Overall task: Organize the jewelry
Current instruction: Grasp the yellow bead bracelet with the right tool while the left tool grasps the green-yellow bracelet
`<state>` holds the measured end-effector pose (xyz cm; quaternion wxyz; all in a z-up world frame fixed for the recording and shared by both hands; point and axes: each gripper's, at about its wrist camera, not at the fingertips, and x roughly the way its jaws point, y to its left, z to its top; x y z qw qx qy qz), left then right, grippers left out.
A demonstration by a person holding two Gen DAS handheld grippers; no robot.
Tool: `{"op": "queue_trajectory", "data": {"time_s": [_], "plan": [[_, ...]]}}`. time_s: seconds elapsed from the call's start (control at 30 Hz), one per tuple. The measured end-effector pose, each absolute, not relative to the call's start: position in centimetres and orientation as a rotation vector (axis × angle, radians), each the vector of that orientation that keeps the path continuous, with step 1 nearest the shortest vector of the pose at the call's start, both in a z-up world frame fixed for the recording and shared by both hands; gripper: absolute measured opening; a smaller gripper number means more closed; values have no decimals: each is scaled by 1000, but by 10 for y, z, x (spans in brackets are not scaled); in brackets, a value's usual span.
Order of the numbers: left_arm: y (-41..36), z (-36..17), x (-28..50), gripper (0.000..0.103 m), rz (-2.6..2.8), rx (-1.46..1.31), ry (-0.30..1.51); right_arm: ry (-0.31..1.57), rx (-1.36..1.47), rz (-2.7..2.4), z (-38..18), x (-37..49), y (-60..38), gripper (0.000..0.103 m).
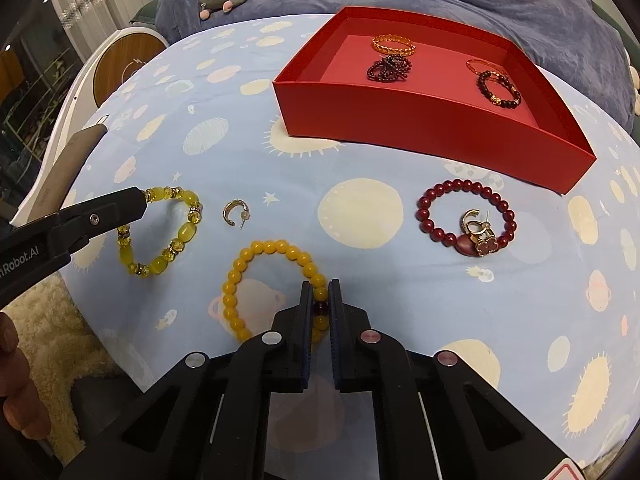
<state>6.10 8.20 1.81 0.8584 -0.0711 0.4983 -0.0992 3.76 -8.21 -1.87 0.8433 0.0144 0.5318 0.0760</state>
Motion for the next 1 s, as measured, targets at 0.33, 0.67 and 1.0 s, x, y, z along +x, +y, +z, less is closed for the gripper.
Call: {"op": "queue_trajectory", "data": {"time_s": [0.33,0.67,1.0], "plan": [[64,30,54,9,-253,-131,1037,1090,96,94,2,15,-130,7],[23,66,43,9,-364,-90,1005,1027,140,7,34,2,-183,7],[-22,114,73,5,-461,-74,900,925,154,-32,70,23,-217,7]]}}
